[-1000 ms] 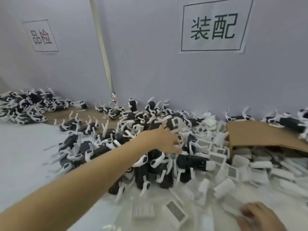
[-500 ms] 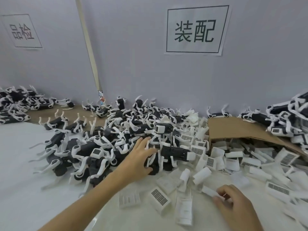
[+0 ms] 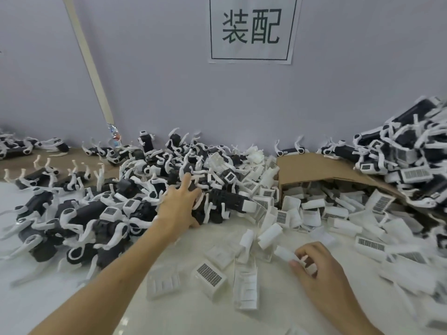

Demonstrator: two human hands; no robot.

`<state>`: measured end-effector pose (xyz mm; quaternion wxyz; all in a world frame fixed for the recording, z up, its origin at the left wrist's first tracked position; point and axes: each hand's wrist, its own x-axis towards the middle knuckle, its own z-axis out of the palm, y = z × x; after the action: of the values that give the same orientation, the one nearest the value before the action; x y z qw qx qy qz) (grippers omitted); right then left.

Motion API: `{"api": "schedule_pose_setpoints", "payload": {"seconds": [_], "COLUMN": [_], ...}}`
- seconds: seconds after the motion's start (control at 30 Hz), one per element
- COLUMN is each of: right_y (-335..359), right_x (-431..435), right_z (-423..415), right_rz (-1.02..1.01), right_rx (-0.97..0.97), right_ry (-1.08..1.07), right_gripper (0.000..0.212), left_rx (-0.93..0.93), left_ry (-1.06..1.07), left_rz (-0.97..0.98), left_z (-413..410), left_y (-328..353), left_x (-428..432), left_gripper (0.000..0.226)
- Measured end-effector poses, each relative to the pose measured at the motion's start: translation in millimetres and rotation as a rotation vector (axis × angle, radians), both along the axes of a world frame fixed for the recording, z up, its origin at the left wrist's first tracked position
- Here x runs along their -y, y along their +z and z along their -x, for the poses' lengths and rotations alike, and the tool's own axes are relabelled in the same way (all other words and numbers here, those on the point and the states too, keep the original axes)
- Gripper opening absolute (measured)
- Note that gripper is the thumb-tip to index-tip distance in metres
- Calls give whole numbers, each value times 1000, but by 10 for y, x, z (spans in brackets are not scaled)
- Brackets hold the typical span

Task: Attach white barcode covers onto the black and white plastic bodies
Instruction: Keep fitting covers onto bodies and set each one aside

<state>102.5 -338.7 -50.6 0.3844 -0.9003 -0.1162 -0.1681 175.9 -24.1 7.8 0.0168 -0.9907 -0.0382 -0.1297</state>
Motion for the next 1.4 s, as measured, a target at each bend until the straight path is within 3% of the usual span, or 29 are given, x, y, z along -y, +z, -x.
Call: {"api": "schedule_pose_setpoints", "payload": {"seconds": [0.13,0.27,0.47,0.6,0.67,0.77,0.8,0.9,1.03,1.13,1.27,1.4], "right_y": [25,21,-16,-31,-38,0,17,46,56,86,128,153], "right_x": [-12,-26,-26,-40,-44,-65,-70,-75,-61,-43,-42,-18], "right_z": [-12,-5,-22,-9,-4,27,37,49,26,34,47,29], "right_rz": [-24,-40,-49,-68,-97,-185,-220,-256,-260,-295,-343,-578], "right_rx": [16,22,31,28,14,-69,-80,-53,-4,-2,-3,-134], "right_ry": [-4,6,7,13,2,-10,-13,-20,-40,-59,-61,30], "right_gripper": [27,24,24,24,21,16,19,30,10,19,54,60], "left_rx": [88,220,564,754,775,565,453,233,5,-158,-332,-259], "left_ry": [-34,48,17,-46,14,163,183,107,-96,-162,-105,-43], "left_rz": [143,134,348,716,1087,1986,2196,2518,2692,2796,2786,2744], "left_z": [-13,-88,-152,-40,6,103,158,328,474,559,730,802], "left_y": [106,248,561,655,709,736,717,595,496,454,255,18], "left_x": [-99,-151,24,222,301,400,437,609,830,941,1053,1176], "left_gripper": [29,29,25,27,30,21,18,17,29,41,56,46]}}
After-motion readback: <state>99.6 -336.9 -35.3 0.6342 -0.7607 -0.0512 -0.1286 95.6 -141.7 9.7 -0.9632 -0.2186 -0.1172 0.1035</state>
